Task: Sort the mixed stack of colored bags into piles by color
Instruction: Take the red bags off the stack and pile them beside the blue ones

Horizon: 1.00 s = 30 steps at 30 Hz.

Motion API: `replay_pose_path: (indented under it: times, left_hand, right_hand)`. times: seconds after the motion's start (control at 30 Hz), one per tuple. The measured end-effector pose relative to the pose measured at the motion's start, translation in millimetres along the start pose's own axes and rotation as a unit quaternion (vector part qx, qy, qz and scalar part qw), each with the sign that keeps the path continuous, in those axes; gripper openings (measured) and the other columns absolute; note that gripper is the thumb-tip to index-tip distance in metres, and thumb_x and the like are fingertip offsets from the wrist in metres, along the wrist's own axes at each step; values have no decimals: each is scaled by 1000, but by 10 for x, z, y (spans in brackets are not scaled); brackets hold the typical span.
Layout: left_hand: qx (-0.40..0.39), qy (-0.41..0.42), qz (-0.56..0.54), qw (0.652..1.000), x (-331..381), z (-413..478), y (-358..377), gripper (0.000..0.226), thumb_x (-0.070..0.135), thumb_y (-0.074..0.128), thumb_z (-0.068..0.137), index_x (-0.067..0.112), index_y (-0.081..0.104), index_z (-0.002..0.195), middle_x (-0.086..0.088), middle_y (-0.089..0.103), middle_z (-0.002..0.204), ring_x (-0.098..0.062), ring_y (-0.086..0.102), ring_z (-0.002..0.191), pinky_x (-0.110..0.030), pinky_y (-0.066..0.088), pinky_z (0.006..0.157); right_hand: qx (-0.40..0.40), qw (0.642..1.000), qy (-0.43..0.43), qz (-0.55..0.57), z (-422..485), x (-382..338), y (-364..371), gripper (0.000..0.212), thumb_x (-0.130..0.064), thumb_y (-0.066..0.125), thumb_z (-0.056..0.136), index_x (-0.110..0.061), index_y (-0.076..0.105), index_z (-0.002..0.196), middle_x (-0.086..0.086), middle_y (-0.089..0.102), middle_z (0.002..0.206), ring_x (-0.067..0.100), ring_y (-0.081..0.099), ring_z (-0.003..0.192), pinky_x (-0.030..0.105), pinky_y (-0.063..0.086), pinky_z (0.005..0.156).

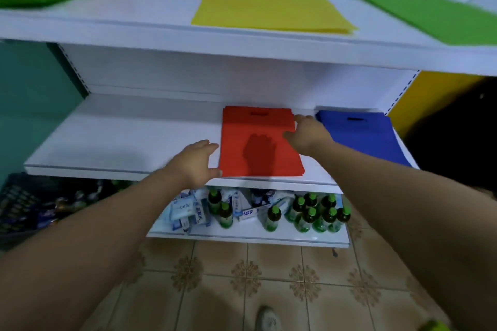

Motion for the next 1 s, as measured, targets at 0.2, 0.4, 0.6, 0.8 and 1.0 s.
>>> replay_pose_path:
  times: [0.2,0.4,0.6,0.8,1.0]
  left_hand:
    - [75,32,34,996,-27,-919,-830,73,42,57,91,19,22,150,-5,16,158,-22,18,144,-31,18,114]
    - [130,12,53,990,-342,-1687,-1605,72,46,56,91,23,22,150,-1,17,158,-22,20,143,-36,22,114]
    - [199,-27,58,978,-843,-2145,-2256,73,45,60,87,19,28,148,-2,24,156,-22,24,142,-37,24,115]
    - [248,-70,73,963,-1354,-2158,-2773,72,43,62,87,16,32,146,-5,27,154,-22,24,142,-33,21,116]
    - [275,-110,78,952,-1854,-1767,-3264,71,45,59,89,18,29,147,-6,23,156,-21,21,143,-34,19,117]
  right_hand:
    - [69,997,-37,-7,-788,-951,-630,64,-43,52,93,-14,32,147,13,37,146,34,41,129,40,40,101]
    - [112,988,-101,-13,-1273,-1985,-1160,66,-43,54,92,-12,33,146,16,39,146,33,39,132,39,35,106]
    - [134,976,-172,-23,-1308,-2859,-1415,66,-44,50,95,-10,30,147,15,38,146,32,38,133,38,35,105]
    - [129,968,-216,-16,-965,-3549,-1431,66,-46,48,94,-14,29,148,12,38,146,31,38,133,40,37,104]
    - [144,956,-255,-2,-225,-4168,-1579,65,-47,49,93,-11,33,145,13,43,142,32,42,129,40,39,102]
Point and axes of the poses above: each hand's wrist, its own z-axis towards the middle knuckle, its own y-axis out of the palm, x = y × z, the point moved 8 cm from there along z, towards the middle knuckle
